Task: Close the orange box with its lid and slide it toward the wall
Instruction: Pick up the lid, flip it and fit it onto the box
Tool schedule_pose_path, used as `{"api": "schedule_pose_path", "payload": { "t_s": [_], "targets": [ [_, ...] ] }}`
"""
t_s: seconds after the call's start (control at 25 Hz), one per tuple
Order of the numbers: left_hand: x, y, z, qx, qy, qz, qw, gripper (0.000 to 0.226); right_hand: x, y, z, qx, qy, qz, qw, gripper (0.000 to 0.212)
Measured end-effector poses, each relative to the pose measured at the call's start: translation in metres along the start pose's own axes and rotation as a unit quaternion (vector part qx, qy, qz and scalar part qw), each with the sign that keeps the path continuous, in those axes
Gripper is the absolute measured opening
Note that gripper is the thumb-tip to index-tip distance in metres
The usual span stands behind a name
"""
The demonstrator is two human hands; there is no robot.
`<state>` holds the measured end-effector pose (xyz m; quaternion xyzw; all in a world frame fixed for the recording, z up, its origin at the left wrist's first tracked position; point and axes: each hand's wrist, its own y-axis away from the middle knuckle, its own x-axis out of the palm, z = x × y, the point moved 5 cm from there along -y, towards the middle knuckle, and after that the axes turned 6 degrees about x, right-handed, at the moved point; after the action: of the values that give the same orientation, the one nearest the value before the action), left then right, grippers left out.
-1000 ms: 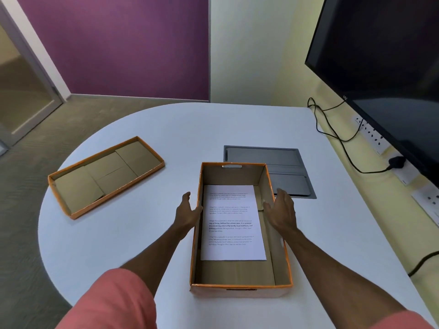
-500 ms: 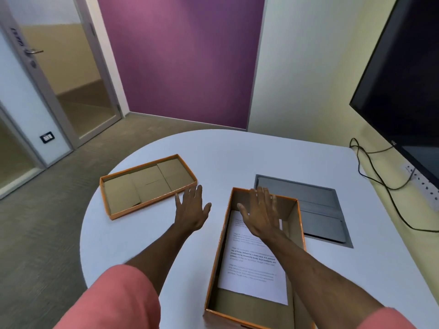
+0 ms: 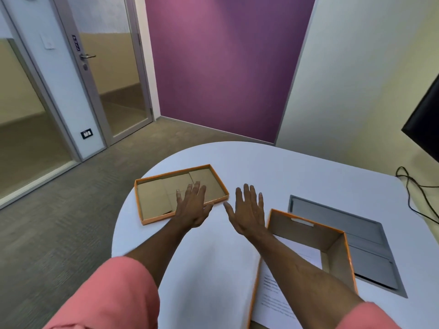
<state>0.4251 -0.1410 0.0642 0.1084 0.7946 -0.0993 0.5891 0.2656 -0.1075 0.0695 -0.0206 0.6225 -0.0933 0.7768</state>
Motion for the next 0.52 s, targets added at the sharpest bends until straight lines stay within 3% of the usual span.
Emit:
{"api": "schedule_pose_path", "payload": {
  "t_s": [0.52],
  "targets": [
    [0.008, -0.116, 0.208, 0.015, 0.012, 0.086, 0.996, 0.064, 0.121, -0.112, 0.128, 0.102, -0.004, 0.051, 0.993, 0.064]
  ]
}}
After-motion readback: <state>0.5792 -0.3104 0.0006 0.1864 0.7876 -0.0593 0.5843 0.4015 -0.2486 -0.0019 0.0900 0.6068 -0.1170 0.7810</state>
